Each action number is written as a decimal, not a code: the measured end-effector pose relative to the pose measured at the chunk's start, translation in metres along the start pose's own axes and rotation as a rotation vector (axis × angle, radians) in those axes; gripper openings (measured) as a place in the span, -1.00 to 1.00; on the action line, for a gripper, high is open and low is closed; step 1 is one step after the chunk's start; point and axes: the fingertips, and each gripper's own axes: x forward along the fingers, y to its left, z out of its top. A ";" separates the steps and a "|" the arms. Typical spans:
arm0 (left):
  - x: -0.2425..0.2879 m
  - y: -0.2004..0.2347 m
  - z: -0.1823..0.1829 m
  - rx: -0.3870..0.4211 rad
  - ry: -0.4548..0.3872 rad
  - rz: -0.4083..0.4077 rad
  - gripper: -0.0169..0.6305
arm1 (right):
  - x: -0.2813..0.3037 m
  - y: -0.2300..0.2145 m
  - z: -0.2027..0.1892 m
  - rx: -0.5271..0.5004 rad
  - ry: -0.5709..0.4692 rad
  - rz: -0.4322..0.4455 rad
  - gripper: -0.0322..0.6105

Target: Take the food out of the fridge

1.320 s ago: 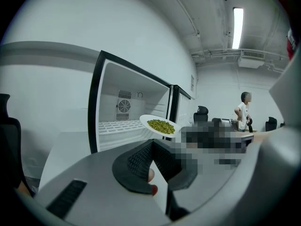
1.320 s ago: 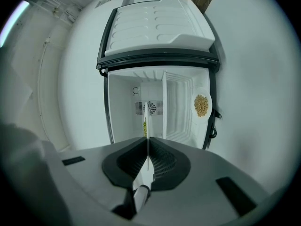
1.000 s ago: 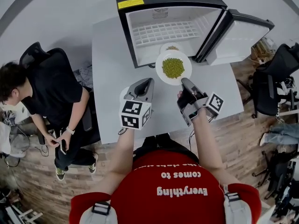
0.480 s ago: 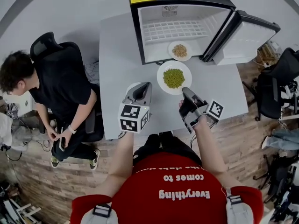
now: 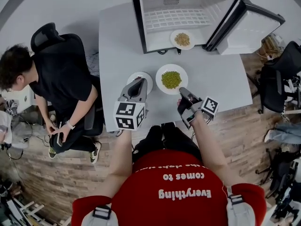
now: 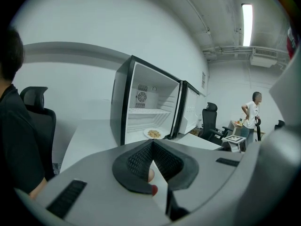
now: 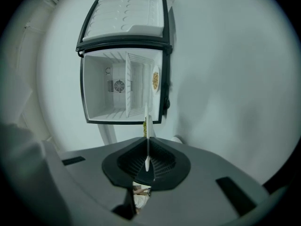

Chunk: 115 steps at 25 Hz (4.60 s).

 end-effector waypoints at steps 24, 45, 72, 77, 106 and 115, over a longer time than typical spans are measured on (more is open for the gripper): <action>-0.016 0.007 -0.043 -0.036 0.072 0.012 -0.95 | 0.024 -0.126 -0.014 -0.051 0.039 -0.449 -0.82; 0.004 0.014 -0.073 -0.054 0.153 -0.017 -0.95 | 0.010 -0.105 -0.012 -0.245 0.004 -0.813 -0.79; 0.037 0.008 -0.034 0.050 0.145 -0.019 -0.95 | -0.004 0.089 0.038 0.040 0.036 0.410 -0.86; 0.047 0.005 -0.021 0.041 0.124 -0.008 -0.95 | 0.026 0.078 0.079 -0.062 0.042 0.326 -0.85; 0.057 0.020 -0.022 -0.023 0.179 0.072 -0.95 | 0.153 -0.051 0.235 -0.032 -0.137 -0.122 -0.81; 0.054 0.031 -0.011 -0.016 0.150 0.061 -0.95 | 0.152 -0.031 0.227 -0.062 -0.106 -0.040 -0.84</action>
